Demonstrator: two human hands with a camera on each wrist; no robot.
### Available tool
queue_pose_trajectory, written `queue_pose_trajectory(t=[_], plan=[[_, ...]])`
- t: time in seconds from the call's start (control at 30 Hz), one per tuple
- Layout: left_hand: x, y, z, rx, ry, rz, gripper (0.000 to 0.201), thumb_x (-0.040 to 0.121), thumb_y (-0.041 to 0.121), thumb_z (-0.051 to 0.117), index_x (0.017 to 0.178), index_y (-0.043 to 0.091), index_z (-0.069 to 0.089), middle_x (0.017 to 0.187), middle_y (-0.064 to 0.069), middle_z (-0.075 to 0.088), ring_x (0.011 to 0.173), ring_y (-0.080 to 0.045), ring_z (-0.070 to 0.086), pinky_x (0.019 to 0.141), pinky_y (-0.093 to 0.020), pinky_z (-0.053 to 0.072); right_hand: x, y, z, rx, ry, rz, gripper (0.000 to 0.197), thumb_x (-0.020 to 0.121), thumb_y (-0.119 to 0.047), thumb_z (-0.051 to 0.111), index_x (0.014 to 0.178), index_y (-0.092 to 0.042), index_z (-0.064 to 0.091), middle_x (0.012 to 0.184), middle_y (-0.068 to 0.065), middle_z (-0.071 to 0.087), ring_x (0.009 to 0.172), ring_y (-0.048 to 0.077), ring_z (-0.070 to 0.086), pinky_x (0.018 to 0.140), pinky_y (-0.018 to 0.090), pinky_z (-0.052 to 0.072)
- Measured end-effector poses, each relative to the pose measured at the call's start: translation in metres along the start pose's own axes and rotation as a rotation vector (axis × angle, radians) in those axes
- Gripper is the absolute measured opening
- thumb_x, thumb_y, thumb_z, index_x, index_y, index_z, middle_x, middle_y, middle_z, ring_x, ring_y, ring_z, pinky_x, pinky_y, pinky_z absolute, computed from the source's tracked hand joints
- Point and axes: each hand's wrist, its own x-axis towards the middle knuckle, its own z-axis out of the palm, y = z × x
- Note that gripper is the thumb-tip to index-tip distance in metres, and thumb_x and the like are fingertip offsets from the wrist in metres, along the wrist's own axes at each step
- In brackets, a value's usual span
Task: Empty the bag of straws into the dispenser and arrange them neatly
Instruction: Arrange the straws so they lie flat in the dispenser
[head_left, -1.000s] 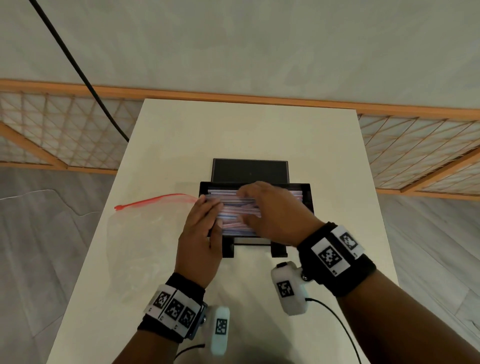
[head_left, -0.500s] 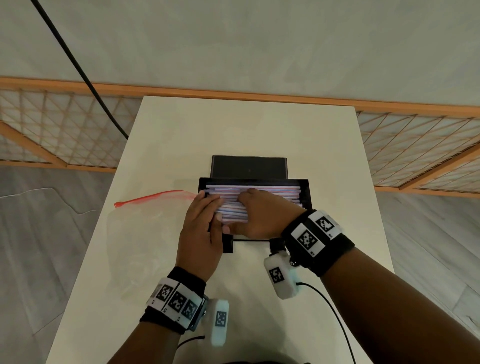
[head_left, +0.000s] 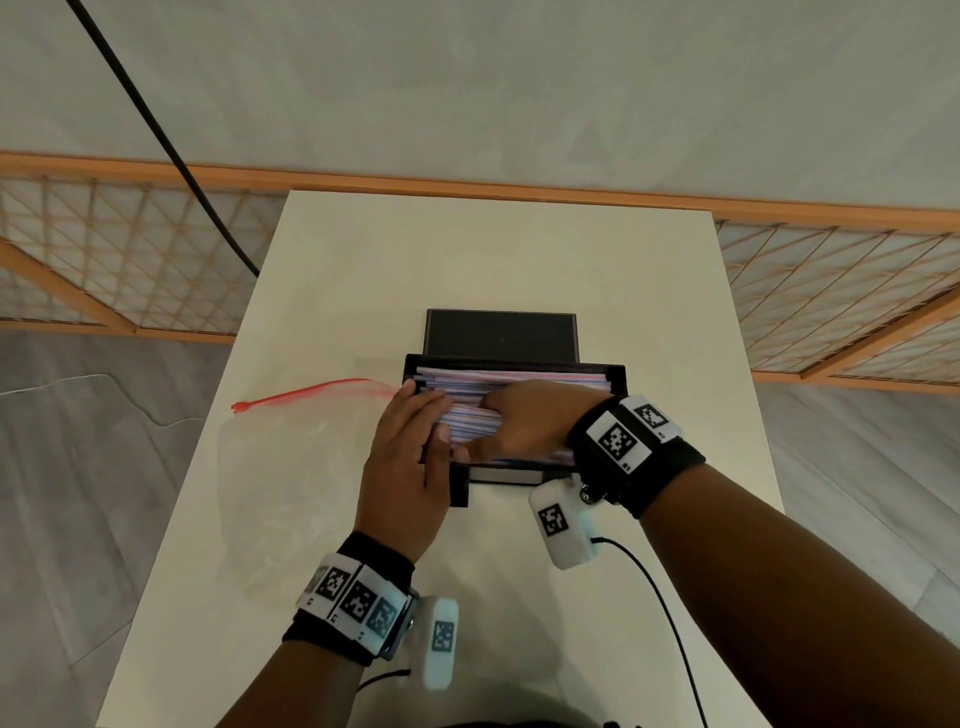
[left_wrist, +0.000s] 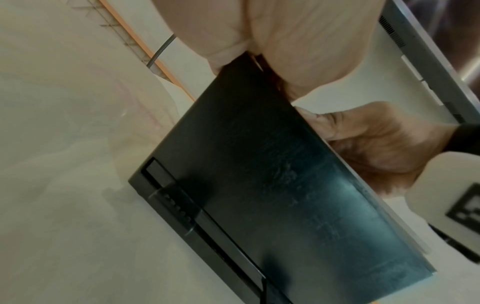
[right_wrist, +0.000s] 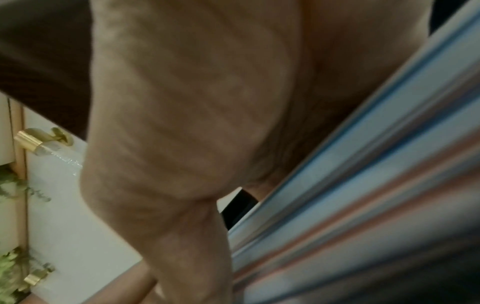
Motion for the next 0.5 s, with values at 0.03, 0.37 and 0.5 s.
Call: queue_pose_trajectory(t=[0.03, 0.37, 0.5], plan=[[-0.001, 0.000, 0.000, 0.002, 0.000, -0.002, 0.033, 0.102, 0.018, 0.048, 0.129, 0.011, 0.065, 0.141, -0.001, 0.058, 0.145, -0.010, 0.035, 0.115, -0.035, 0.038, -0.001, 0.001, -0.003, -0.002, -0.009, -0.001, 0.058, 0.090, -0.066, 0.061, 0.127, -0.021, 0.064, 0.121, 0.002, 0.069, 0.106, 0.021, 0.063, 0.100, 0.037, 0.051], [-0.001, 0.001, -0.002, -0.068, 0.024, 0.014, 0.027, 0.098, 0.015, 0.052, 0.122, 0.010, 0.063, 0.136, -0.005, 0.055, 0.137, -0.018, 0.046, 0.107, -0.042, 0.047, 0.000, 0.009, -0.001, -0.035, 0.153, -0.060, 0.065, 0.076, -0.034, 0.084, 0.133, -0.022, 0.055, 0.119, 0.000, 0.067, 0.098, 0.019, 0.061, 0.087, 0.033, 0.054], [-0.002, 0.004, -0.004, -0.106, 0.041, 0.026, 0.025, 0.094, 0.011, 0.054, 0.118, 0.008, 0.060, 0.131, -0.009, 0.052, 0.127, -0.020, 0.051, 0.105, -0.030, 0.047, -0.003, 0.003, 0.011, -0.157, 0.356, -0.072, 0.062, 0.078, -0.037, 0.077, 0.134, -0.026, 0.053, 0.121, 0.000, 0.069, 0.105, 0.026, 0.069, 0.085, 0.043, 0.060]])
